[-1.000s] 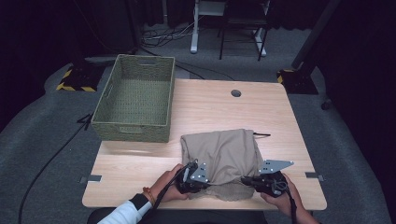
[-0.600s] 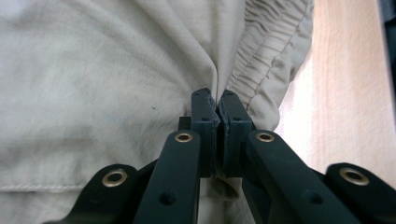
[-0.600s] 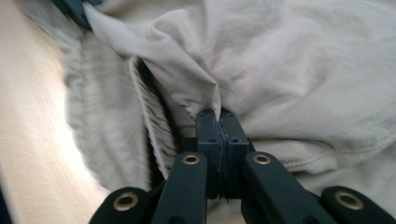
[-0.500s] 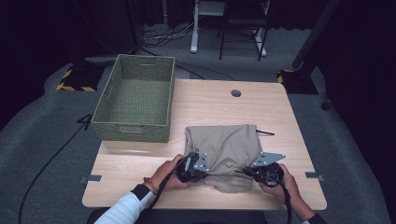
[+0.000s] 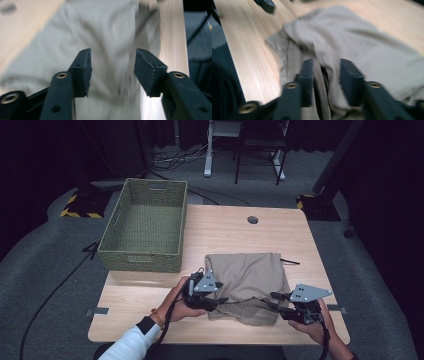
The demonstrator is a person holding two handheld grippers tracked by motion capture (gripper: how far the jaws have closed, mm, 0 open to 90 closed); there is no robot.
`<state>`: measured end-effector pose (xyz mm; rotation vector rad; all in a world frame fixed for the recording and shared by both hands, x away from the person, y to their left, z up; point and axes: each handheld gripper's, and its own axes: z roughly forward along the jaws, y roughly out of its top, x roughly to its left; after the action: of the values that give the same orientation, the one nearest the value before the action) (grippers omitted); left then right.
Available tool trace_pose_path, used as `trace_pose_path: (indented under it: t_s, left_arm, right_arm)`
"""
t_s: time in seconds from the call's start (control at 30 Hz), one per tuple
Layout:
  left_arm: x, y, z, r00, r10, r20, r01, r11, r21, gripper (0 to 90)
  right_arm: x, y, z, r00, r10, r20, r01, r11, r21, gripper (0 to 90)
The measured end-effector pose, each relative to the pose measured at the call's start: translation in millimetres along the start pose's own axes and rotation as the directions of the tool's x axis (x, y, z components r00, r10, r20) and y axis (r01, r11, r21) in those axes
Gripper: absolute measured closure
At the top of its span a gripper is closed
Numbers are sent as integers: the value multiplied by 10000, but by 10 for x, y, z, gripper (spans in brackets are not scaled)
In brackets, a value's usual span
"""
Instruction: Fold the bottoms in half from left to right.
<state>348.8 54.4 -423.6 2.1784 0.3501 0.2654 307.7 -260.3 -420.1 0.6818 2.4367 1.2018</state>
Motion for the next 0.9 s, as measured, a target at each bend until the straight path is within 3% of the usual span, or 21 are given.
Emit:
trace_pose_path:
  t_s: [0.1,0.17,0.2,0.27,0.37,0.43,0.5,0.57,0.6,0.63,0.7,0.77,0.83,0.9]
  left_arm:
    - [9,140,213,9999,-29,166,29,10000,20,504]
    - [5,181,380,9965,-229,806,208,9994,277,537]
    - [-24,188,455,9968,-46,798,4,9986,523,574]
    - [-70,174,587,9928,58,1199,-178,9949,993,592]
    - [-135,100,716,9894,200,1440,-424,9872,1537,663]
    - [-183,34,765,9867,340,1587,-636,9807,1850,721]
    - [-223,-31,772,9859,532,1585,-830,9787,1878,747]
    - [-232,-93,782,9818,498,1831,-904,9712,2205,821]
    - [-248,-136,792,9814,665,1798,-1073,9678,2278,842]
    - [-259,-174,784,9827,671,1729,-1023,9737,2036,850]
    - [-235,-182,762,9795,745,1874,-1159,9684,2210,875]
    - [-215,-209,747,9789,714,1914,-1133,9695,2173,884]
    - [-206,-234,738,9787,695,1932,-1097,9725,2057,885]
    - [-216,-243,711,9776,834,1931,-1238,9703,2077,882]
  right_arm:
    - [32,44,74,9998,-208,-1,208,9997,-124,545]
    - [15,-3,188,9995,-162,-257,169,9995,283,588]
    - [16,-41,243,9991,-199,-377,219,9984,515,605]
    - [42,-113,328,9963,-424,-749,493,9945,929,635]
    - [85,-175,412,9949,-716,-705,803,9884,1291,692]
    - [128,-221,436,9931,-955,-682,1041,9852,1364,737]
    - [164,-263,442,9917,-1057,-732,1149,9841,1354,774]
    - [201,-292,453,9919,-1198,-417,1246,9818,1430,802]
    - [216,-304,465,9916,-1258,-302,1289,9809,1459,810]
    - [232,-313,474,9908,-1339,-189,1352,9793,1508,814]
    - [252,-322,488,9870,-1607,-3,1586,9739,1626,819]
    - [254,-324,490,9831,-1828,51,1794,9697,1661,823]
    - [226,-328,484,9845,-1753,-75,1741,9708,1652,823]
    - [210,-334,472,9831,-1830,-73,1817,9692,1662,820]
